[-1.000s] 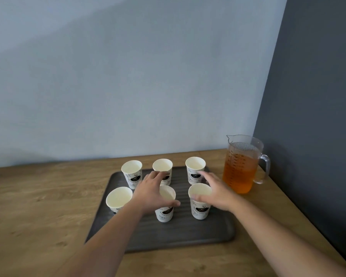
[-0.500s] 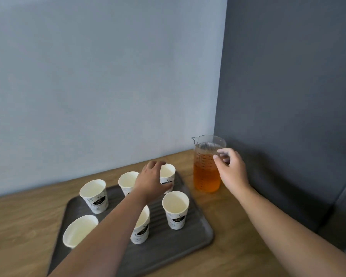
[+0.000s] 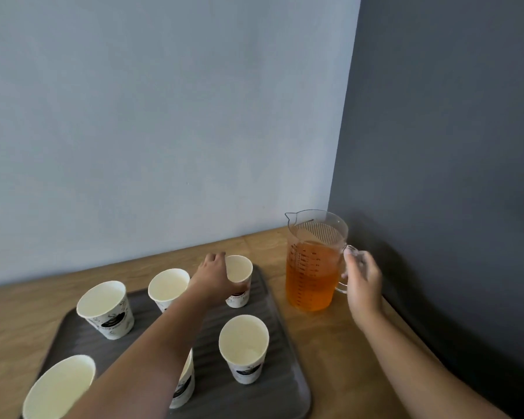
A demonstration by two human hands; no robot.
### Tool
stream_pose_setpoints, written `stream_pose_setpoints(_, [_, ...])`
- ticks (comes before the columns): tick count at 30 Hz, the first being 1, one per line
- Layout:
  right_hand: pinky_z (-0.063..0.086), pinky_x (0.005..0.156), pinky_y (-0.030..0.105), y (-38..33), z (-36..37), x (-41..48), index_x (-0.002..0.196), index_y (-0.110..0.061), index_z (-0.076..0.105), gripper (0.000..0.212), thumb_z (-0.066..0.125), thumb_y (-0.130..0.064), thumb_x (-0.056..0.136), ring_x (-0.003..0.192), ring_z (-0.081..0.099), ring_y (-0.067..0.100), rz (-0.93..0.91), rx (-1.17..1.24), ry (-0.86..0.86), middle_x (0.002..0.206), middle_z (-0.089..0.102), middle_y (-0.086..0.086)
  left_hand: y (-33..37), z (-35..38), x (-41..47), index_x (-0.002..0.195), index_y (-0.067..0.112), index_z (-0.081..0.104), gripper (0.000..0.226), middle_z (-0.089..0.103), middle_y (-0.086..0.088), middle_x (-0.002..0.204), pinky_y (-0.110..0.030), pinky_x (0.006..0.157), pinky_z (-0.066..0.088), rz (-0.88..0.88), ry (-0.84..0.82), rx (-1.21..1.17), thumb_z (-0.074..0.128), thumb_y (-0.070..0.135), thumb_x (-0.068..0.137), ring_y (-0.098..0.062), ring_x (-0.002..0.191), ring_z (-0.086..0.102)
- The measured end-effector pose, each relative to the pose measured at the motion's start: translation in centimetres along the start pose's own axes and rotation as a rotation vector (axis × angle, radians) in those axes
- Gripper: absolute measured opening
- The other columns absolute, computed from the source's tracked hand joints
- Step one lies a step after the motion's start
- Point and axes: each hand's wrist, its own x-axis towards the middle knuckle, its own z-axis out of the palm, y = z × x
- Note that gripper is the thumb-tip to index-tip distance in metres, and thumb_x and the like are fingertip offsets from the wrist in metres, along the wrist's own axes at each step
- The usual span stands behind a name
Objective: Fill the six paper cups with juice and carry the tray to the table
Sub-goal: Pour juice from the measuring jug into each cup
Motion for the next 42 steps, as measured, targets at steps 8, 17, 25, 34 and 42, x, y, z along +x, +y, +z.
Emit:
stream_pose_setpoints(8, [0.031,0.050,0.025,-0.6,1.9,1.6,0.048,-0.011,0.044,0.046,0.054,-0.020,0.092,0.047,0.037,0.015,0.072,0.145,0.206,0.047,0.040,0.003,-0.7,-0.3,0.9,0.140,0.016,0.036,0.097,0.043,-0.002,0.142,-0.032,0.104,0.036,0.031,0.041,-0.101,0.078,0.057,0.063,-0.020,0.130,0.042])
stream_pose_setpoints(17, [0.027,0.044,0.022,-3.1,1.7,3.3,0.045,-0.014,0.036,0.048,0.054,-0.010,0.090,0.036,0.033,0.005,0.013,0.129,0.112,0.030,0.033,-0.009,-1.5,-0.5,0.9,0.129,0.021,0.051,0.081,0.057,-0.002,0.127,-0.026,0.093,0.038,0.034,0.043,-0.159,0.082,0.050,0.061,-0.019,0.118,0.051])
stream_pose_setpoints(25, [0.035,0.056,0.026,-6.7,2.2,4.4,0.056,-0.006,0.055,0.033,0.060,-0.015,0.088,0.059,0.046,0.016,-0.025,0.012,-0.078,0.059,0.052,0.005,-1.3,-0.7,0.3,0.133,0.021,0.050,0.086,0.056,-0.002,0.133,-0.030,0.099,0.039,0.029,0.017,-0.170,0.083,0.050,0.059,-0.021,0.123,0.050])
stream_pose_setpoints(34, [0.033,0.054,0.028,-6.5,3.4,4.8,0.052,-0.009,0.053,0.039,0.060,-0.020,0.089,0.050,0.041,0.018,-0.108,-0.205,-0.234,0.051,0.044,0.008,-1.3,-0.5,-0.1,0.137,0.022,0.048,0.087,0.052,-0.003,0.137,-0.030,0.104,0.036,-0.020,0.010,-0.256,0.085,0.042,0.060,-0.021,0.128,0.046])
stream_pose_setpoints(42, [0.028,0.051,0.026,-5.7,4.3,6.0,0.045,-0.011,0.050,0.044,0.061,-0.021,0.087,0.046,0.039,0.020,-0.181,-0.301,-0.324,0.045,0.040,0.007,-1.5,-0.3,0.0,0.138,0.024,0.047,0.088,0.051,-0.003,0.138,-0.032,0.105,0.037,-0.033,0.008,-0.292,0.085,0.042,0.061,-0.021,0.128,0.045])
